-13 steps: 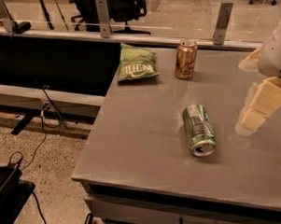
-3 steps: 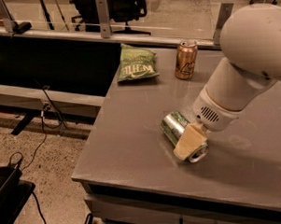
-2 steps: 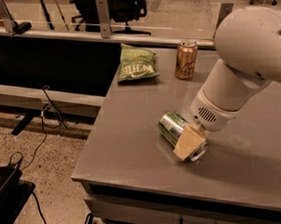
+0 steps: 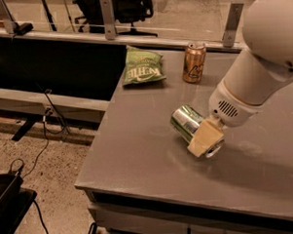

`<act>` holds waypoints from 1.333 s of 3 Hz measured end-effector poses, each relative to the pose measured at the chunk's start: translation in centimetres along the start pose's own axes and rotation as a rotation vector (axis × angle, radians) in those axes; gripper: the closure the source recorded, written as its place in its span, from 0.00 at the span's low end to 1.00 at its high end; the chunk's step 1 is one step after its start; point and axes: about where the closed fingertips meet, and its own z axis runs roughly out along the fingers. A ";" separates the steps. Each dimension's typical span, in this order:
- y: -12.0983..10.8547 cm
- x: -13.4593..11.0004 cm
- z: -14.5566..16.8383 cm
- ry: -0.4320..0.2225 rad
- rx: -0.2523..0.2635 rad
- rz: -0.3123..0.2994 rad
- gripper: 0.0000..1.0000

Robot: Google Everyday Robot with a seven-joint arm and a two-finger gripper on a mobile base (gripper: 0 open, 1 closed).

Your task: Move green can near green jalapeno chip bag

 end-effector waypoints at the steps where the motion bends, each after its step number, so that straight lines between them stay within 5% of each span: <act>1: -2.0 -1.7 -3.7 -0.082 0.075 -0.016 1.00; 2: -1.9 -1.8 -3.6 -0.081 0.076 -0.023 1.00; 4: -4.1 -6.6 -1.2 -0.088 0.074 -0.050 1.00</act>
Offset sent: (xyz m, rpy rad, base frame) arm 0.0174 -0.0098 0.0313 0.0059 -0.0921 -0.0086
